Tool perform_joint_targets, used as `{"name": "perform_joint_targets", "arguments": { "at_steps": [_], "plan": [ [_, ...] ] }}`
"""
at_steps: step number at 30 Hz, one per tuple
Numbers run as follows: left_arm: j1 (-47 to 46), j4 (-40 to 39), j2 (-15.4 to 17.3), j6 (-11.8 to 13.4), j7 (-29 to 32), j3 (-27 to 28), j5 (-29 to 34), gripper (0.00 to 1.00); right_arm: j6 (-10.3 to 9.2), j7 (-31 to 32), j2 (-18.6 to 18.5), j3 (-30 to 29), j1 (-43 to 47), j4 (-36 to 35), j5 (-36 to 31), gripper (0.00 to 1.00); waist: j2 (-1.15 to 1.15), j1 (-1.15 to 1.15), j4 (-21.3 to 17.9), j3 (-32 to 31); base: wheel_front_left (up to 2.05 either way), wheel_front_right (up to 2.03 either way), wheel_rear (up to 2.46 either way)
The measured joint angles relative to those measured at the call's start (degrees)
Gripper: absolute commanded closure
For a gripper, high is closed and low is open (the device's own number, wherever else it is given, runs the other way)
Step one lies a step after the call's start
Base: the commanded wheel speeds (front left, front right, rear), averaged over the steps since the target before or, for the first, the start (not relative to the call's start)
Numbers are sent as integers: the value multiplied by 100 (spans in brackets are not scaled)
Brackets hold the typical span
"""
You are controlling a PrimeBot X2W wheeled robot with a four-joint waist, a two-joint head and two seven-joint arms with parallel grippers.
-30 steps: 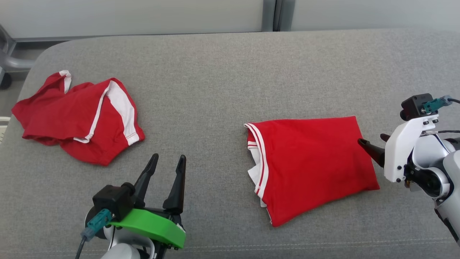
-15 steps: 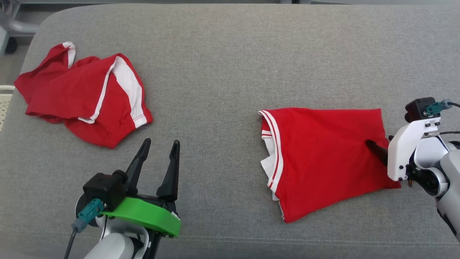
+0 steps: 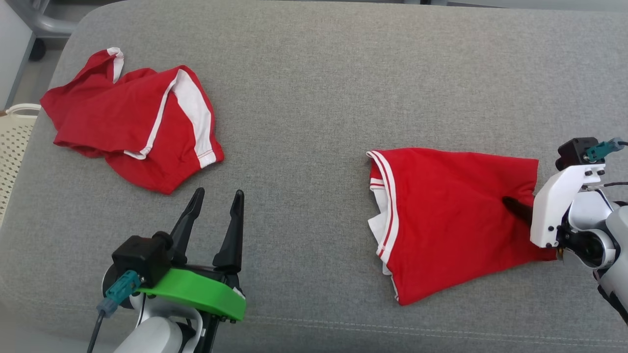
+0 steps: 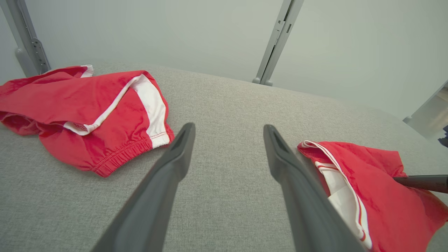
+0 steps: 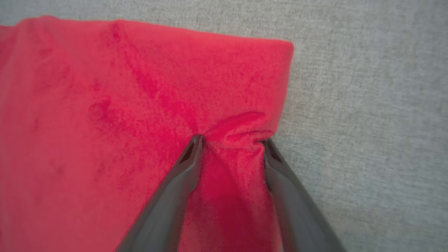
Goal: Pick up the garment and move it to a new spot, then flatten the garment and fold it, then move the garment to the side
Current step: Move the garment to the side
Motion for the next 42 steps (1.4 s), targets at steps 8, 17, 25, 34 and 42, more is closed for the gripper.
{"name": "perform_joint_targets", "arguments": {
  "at_steps": [8, 17, 25, 34, 42],
  "plan": [
    [-1, -8, 0, 13, -19, -10, 0, 0, 4, -442, -81, 199, -174, 63, -55, 100, 0, 0, -141, -51, 0, 0, 0],
    [-12, -69, 45, 22, 25, -55, 19, 0, 8, -773, -170, 235, -577, 278, -249, 100, 0, 0, -586, -96, 0, 0, 0],
    [-110, -201, 105, 48, 87, -88, 80, 0, 8, -900, -200, 292, -984, 318, -400, 100, 0, 0, -1177, -60, 0, 0, 0],
    [-402, -383, 220, 73, 277, -112, 231, 0, 8, -1115, -172, 201, -1574, 559, -497, 100, 0, 0, -1954, 91, 0, 0, 0],
    [-670, -654, 385, 131, 445, -110, 382, 0, 8, -1505, -89, 64, -2167, 1143, -722, 100, 0, 0, -2390, 508, 0, 0, 0]
  ]
}}
